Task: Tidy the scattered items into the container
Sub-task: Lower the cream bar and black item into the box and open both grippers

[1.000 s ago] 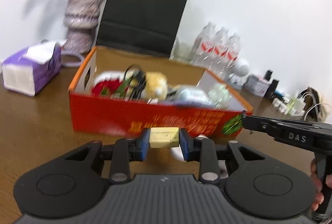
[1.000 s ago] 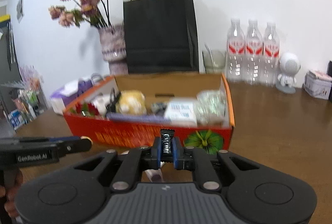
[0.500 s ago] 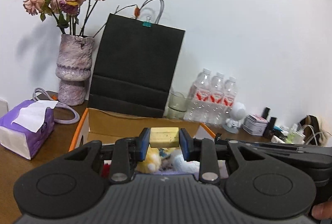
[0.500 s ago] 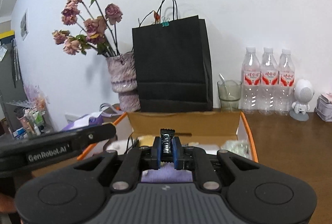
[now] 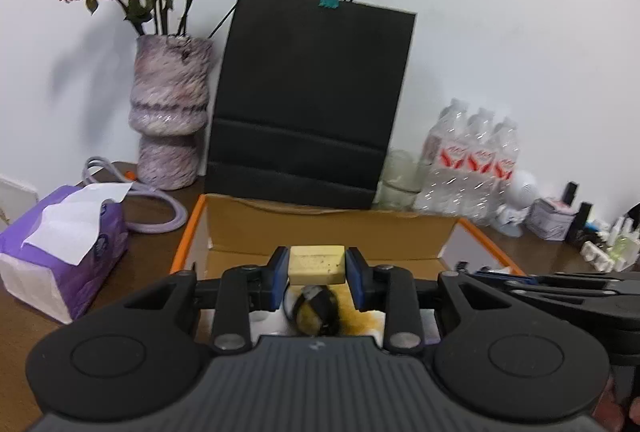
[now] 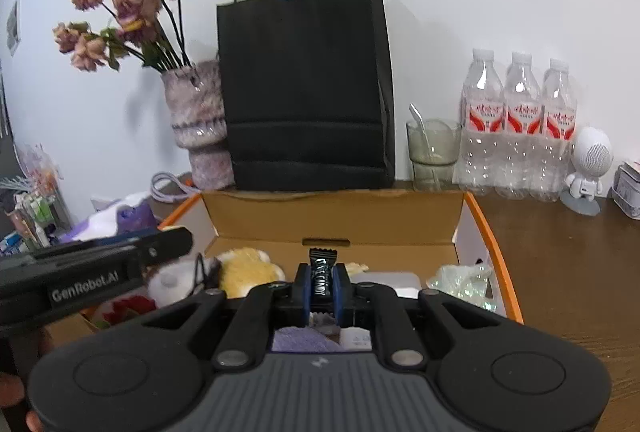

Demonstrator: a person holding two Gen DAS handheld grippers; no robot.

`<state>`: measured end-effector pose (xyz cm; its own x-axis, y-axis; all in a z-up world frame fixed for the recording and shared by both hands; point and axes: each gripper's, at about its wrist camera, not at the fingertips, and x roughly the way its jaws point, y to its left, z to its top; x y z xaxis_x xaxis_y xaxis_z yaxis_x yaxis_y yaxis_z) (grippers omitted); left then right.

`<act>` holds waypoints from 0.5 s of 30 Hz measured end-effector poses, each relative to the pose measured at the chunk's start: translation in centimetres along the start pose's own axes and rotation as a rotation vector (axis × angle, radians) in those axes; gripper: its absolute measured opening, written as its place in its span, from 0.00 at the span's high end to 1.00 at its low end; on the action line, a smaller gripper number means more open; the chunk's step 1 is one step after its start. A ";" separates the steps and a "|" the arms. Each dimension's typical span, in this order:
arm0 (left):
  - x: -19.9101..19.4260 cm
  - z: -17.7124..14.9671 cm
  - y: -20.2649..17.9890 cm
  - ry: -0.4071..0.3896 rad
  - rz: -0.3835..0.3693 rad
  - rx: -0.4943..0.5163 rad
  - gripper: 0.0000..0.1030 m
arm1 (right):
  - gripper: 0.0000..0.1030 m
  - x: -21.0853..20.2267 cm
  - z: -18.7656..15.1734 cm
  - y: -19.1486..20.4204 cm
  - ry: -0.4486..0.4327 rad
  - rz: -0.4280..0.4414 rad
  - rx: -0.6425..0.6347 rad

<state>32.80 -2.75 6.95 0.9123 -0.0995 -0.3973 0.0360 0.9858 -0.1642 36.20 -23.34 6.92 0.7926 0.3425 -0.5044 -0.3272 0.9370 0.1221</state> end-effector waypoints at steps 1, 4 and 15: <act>0.2 -0.1 0.1 0.007 0.009 0.003 0.68 | 0.90 0.2 -0.1 -0.1 0.009 -0.002 -0.003; 0.5 -0.2 0.2 0.026 0.025 0.002 0.04 | 0.80 0.4 -0.1 -0.3 0.030 -0.016 -0.006; 0.5 -0.2 0.3 0.036 0.093 -0.005 0.00 | 0.00 -0.2 0.3 -1.9 0.043 -0.061 0.054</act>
<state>33.21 -2.52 6.56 0.8963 -0.0126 -0.4432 -0.0501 0.9903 -0.1294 36.81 -25.18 7.09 0.7871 0.2825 -0.5483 -0.2498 0.9588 0.1353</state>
